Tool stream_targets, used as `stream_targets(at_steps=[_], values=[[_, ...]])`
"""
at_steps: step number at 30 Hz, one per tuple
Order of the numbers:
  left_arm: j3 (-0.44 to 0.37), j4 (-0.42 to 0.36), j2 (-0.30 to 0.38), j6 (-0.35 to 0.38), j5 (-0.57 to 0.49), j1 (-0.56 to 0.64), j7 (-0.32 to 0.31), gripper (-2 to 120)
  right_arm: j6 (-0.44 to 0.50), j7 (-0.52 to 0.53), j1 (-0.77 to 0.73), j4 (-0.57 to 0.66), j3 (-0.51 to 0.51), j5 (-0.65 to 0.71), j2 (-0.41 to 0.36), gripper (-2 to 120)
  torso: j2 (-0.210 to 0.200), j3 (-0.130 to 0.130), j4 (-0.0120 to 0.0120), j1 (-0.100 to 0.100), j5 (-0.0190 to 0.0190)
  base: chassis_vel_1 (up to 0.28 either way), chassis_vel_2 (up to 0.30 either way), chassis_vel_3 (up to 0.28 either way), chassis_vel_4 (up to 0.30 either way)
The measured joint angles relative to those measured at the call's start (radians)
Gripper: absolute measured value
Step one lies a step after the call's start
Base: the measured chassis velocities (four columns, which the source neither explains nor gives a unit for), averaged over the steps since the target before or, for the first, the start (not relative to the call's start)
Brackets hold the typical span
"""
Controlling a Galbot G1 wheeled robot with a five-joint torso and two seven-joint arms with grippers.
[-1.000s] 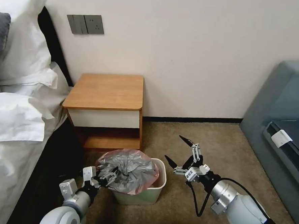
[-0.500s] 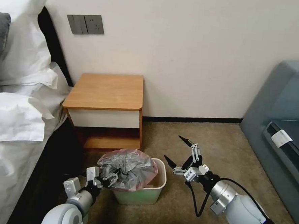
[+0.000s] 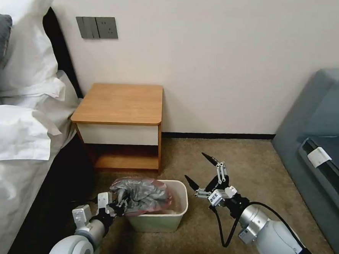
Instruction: Pick up the garbage bag from the table and place it over the trash can.
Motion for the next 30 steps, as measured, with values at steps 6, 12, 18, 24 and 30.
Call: stream_targets(at_steps=[6, 12, 18, 24, 30], values=[[0.001, -0.044, -0.005, -0.112, 0.017, 0.038, -0.005, 9, -0.005, 0.011, 0.005, 0.026, -0.003, 0.017, 0.004, 100, 0.000, 0.000, 0.0000, 0.000, 0.0000, 0.000, 0.000, 0.000, 0.000], [0.003, -0.049, -0.014, -0.318, 0.051, 0.062, 0.001, 9, -0.062, 0.006, 0.005, 0.087, -0.065, 0.234, 0.011, 100, 0.000, 0.000, 0.0001, 0.000, 0.0000, 0.000, 0.000, 0.000, 0.000], [0.005, -0.056, -0.016, -0.527, 0.080, 0.082, 0.065, 9, -0.185, -0.042, 0.056, 0.184, -0.148, 0.476, -0.023, 100, 0.000, 0.000, 0.0000, 0.000, -0.0001, 0.000, 0.000, 0.000, 0.000], [0.007, -0.092, -0.018, -0.629, 0.123, 0.088, 0.151, 9, -0.267, -0.118, 0.252, 0.175, -0.221, 0.587, -0.061, 100, 0.000, 0.000, -0.0001, 0.000, 0.0001, 0.000, 0.000, 0.000, 0.000], [0.007, -0.099, -0.025, -0.654, 0.178, 0.094, 0.171, 9, -0.312, -0.156, 0.414, 0.131, -0.323, 0.614, -0.085, 100, 0.000, 0.000, 0.0002, 0.000, 0.0000, 0.000, 0.000, 0.000, 0.000]])
